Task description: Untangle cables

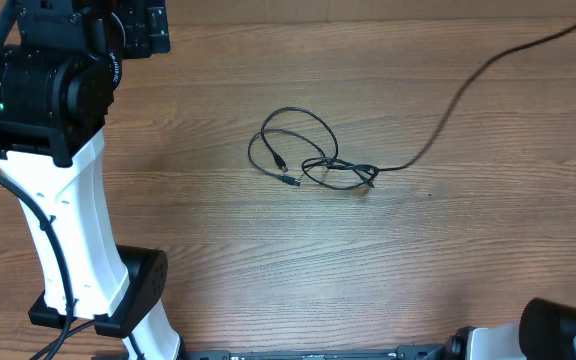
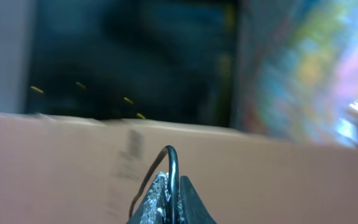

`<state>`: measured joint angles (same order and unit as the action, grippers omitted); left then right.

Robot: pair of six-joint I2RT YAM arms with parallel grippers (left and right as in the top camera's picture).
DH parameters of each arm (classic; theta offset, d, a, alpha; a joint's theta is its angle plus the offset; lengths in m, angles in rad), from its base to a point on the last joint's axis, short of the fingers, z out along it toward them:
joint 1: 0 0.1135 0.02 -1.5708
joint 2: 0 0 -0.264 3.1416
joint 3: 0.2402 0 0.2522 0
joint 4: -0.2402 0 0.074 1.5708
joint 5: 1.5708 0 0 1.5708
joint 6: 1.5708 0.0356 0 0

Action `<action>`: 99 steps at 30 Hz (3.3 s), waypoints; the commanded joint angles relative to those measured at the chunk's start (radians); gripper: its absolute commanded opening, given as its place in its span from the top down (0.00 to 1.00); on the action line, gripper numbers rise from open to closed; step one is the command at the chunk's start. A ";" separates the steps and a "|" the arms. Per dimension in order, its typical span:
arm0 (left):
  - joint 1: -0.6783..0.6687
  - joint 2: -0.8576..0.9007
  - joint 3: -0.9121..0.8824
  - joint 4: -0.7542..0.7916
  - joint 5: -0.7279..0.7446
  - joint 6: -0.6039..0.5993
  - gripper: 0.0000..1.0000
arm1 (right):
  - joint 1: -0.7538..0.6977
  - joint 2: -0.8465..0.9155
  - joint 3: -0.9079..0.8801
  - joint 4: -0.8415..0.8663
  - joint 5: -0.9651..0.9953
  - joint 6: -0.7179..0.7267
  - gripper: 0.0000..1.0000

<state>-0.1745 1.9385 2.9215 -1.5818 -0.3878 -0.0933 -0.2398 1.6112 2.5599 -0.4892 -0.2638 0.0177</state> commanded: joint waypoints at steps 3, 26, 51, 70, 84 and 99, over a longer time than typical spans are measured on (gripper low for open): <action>0.041 0.004 0.006 -0.015 -0.034 0.025 0.00 | 0.076 -0.056 0.126 -0.017 0.005 0.039 0.96; 0.096 -0.010 0.006 -0.016 0.014 0.003 0.00 | 0.055 0.008 0.014 -0.039 0.227 -0.113 0.96; 0.096 0.005 0.006 -0.034 0.075 0.037 0.08 | -0.515 0.286 0.223 0.327 0.130 0.013 0.96; 0.096 0.005 0.006 -0.034 0.138 0.034 0.08 | -0.538 0.653 -0.172 -0.062 0.007 -0.049 0.96; 0.096 0.011 0.006 -0.033 0.153 0.033 0.08 | -0.537 0.653 -0.164 -0.091 -0.104 -0.019 0.96; 0.096 0.064 0.006 -0.038 0.153 0.003 0.09 | -0.312 0.618 -0.117 0.648 0.206 -0.026 0.96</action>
<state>-0.0788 1.9892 2.9215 -1.6234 -0.2420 -0.0753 -0.5983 2.2948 2.4096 0.1040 -0.3386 0.0002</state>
